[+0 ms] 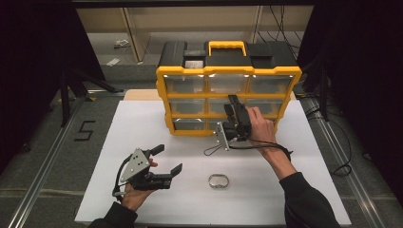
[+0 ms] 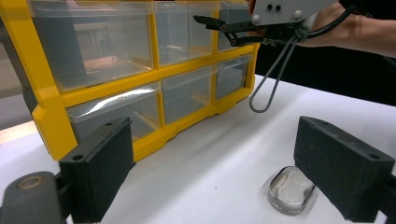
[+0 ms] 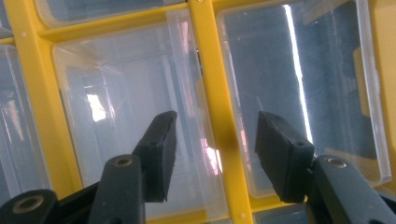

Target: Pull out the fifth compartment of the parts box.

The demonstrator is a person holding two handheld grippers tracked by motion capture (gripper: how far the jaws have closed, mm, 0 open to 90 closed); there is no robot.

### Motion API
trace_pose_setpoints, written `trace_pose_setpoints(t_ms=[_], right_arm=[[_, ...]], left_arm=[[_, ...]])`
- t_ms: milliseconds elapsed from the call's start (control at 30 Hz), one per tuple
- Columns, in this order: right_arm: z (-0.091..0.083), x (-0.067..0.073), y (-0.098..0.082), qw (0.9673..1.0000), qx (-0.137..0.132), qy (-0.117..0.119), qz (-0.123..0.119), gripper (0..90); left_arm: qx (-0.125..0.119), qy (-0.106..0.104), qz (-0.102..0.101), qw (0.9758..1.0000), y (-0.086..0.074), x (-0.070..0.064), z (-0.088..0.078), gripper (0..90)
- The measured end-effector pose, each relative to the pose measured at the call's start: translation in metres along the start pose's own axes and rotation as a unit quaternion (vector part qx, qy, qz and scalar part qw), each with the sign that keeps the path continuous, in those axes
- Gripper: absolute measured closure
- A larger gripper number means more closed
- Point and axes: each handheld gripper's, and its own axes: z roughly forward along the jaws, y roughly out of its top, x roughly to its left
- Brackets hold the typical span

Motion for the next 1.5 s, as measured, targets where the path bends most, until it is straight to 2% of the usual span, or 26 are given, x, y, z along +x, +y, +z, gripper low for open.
trace_pose_setpoints(t_ms=[100, 333, 700, 867, 967, 1100, 1333, 1500], right_arm=[[0.001, 0.001, 0.001, 1.0000, 0.002, -0.002, 0.004, 49.1], [0.005, 0.005, 0.002, 0.9997, 0.004, -0.018, -0.018, 50.4], [0.007, 0.005, 0.005, 0.9992, 0.007, -0.030, -0.026, 54.5], [0.003, 0.012, 0.004, 0.9971, -0.005, -0.048, -0.059, 61.3], [0.003, 0.014, 0.004, 0.9965, -0.007, -0.050, -0.067, 65.2], [0.002, 0.015, 0.003, 0.9960, -0.008, -0.050, -0.074, 67.8], [-0.001, 0.015, 0.003, 0.9971, -0.010, -0.036, -0.066, 77.5], [-0.004, 0.014, 0.003, 0.9971, -0.012, -0.031, -0.069, 78.8]], left_arm=[[0.001, 0.001, -0.002, 1.0000, 0.000, 0.000, 0.000, 11.7], [0.002, 0.000, -0.001, 1.0000, 0.000, 0.000, 0.000, 12.3], [0.003, 0.001, -0.002, 1.0000, 0.000, 0.000, 0.001, 13.0], [0.006, 0.002, 0.001, 1.0000, -0.001, 0.000, 0.001, 14.5], [0.006, 0.001, 0.002, 1.0000, 0.000, 0.000, 0.001, 14.5], [0.006, 0.000, 0.002, 1.0000, -0.001, 0.000, 0.001, 14.5], [0.005, 0.000, 0.001, 1.0000, 0.000, 0.000, 0.001, 14.5], [0.005, 0.000, 0.002, 1.0000, 0.000, 0.000, 0.001, 14.5]])
